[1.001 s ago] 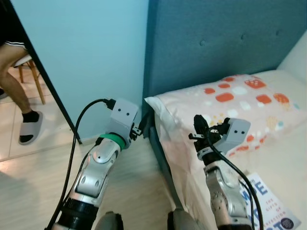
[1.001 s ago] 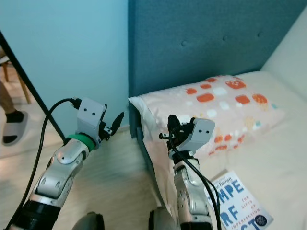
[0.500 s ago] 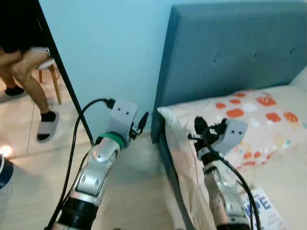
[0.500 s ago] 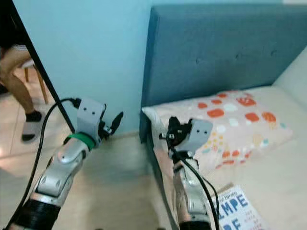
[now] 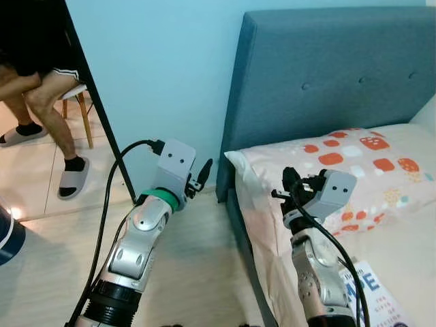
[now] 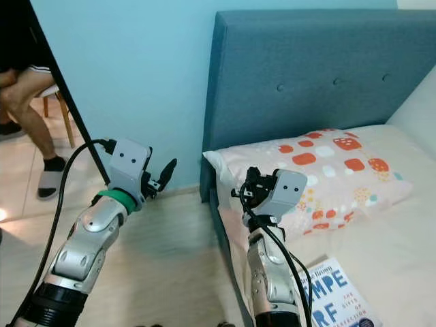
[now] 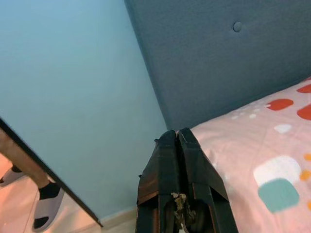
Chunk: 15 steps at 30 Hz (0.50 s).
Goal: Clean up the room
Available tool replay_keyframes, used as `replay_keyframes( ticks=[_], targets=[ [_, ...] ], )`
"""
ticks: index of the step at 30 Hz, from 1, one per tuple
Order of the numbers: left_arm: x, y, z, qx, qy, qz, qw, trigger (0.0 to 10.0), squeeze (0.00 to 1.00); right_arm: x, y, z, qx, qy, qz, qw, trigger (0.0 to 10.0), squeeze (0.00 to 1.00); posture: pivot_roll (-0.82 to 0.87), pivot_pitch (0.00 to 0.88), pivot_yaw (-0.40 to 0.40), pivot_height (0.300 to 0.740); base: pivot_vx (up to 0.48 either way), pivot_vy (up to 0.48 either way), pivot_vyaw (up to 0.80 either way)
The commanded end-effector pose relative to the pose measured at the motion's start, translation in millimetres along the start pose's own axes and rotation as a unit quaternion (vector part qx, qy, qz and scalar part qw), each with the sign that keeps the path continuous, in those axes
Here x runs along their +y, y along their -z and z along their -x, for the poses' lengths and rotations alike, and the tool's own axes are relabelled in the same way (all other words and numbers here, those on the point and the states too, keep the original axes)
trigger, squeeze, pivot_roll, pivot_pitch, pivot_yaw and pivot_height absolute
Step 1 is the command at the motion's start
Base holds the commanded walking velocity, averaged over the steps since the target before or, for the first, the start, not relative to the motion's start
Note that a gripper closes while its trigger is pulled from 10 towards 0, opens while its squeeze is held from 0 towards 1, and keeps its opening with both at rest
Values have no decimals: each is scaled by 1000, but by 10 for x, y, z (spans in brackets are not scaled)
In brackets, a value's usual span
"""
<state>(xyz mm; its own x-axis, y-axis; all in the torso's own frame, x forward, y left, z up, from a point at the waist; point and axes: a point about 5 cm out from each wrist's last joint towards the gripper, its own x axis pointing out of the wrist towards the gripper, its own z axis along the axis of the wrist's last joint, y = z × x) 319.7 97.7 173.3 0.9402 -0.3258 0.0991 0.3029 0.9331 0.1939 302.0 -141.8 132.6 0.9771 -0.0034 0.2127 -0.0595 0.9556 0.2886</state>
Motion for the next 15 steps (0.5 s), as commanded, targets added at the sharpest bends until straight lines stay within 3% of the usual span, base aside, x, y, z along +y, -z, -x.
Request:
replay_keyframes(
  ticks=[1,15],
  targets=[
    [-22,66,22,12,4,6,1000,10000,0,-44,64,44,10,12,-1,1000,10000,0,27,85,-9,733,-405,0,0],
    [-21,74,22,14,6,5,1000,10000,0,-50,92,47,12,13,2,1000,10000,0,24,81,-1,733,-423,0,0]
  ],
)
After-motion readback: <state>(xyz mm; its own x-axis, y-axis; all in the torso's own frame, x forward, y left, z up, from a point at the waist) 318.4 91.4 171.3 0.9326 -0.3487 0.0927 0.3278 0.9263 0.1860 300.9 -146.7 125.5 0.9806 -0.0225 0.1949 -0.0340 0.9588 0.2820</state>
